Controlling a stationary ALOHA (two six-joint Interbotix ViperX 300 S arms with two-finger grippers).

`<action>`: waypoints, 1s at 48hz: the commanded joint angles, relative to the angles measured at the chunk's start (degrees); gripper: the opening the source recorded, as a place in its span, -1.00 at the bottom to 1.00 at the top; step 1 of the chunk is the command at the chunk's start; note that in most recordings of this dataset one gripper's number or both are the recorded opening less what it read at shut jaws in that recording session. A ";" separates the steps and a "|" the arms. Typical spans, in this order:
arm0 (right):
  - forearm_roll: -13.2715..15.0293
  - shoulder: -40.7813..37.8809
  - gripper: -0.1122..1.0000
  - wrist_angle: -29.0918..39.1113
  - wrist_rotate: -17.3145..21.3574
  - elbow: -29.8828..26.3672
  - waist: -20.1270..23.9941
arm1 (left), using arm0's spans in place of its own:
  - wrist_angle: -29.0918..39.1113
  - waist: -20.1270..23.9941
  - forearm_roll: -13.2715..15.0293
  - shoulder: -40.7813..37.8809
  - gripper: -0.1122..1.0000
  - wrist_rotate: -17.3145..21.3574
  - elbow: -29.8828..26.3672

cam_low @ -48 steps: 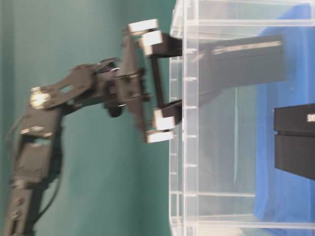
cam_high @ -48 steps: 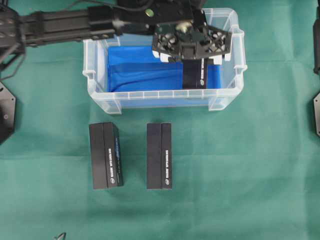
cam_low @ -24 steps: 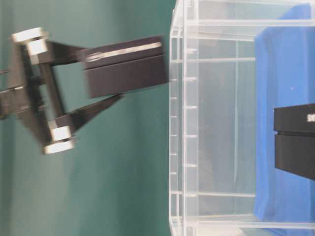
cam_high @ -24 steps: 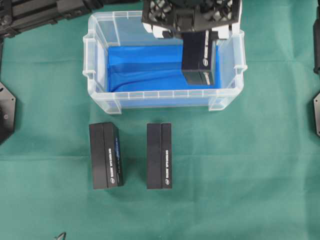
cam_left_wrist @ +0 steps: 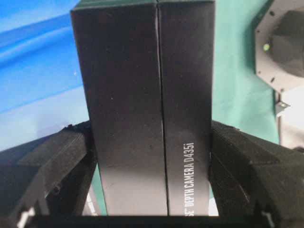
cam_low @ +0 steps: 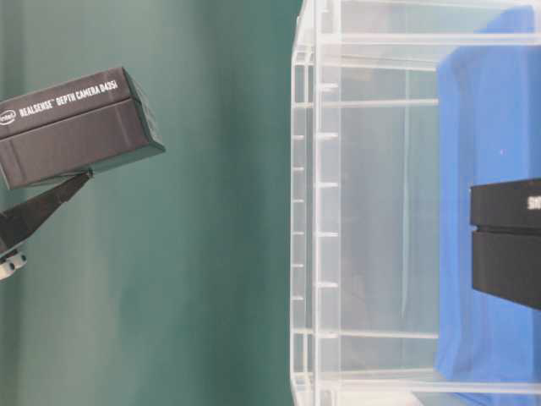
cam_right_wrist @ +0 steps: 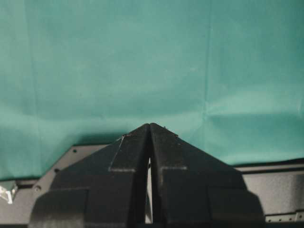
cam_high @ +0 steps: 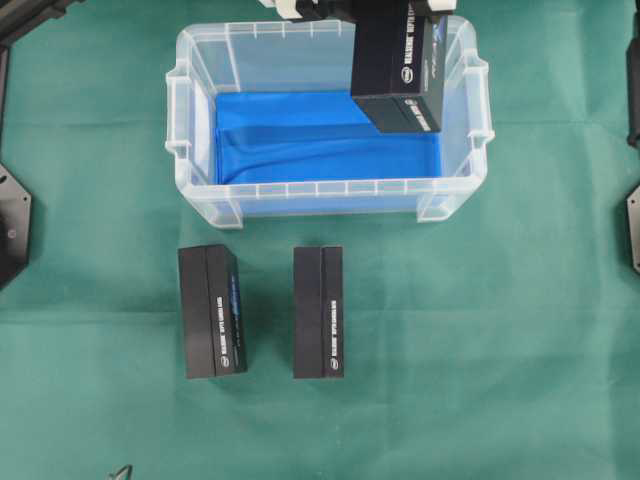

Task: Take the box out of the case with the left arm.
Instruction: 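Lift the right box up out of the case with the left gripper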

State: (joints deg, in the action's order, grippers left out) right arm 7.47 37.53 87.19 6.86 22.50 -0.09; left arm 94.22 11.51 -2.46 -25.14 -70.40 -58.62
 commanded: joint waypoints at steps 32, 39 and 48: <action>0.18 0.09 -0.80 -0.09 -0.09 -0.53 -0.09 | -0.26 0.18 -0.44 4.22 0.35 -0.62 1.67; 0.18 0.00 -0.80 -0.09 -0.09 -0.53 0.00 | -0.26 0.18 -0.44 4.22 0.35 -0.62 1.76; 0.09 0.09 -0.80 -0.09 -0.09 -0.44 -0.09 | -0.26 0.26 -0.53 4.22 0.35 -0.53 1.76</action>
State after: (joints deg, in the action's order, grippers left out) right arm 7.47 37.53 87.19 6.77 22.50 -0.09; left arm 94.22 11.60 -2.64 -24.08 -70.93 -56.16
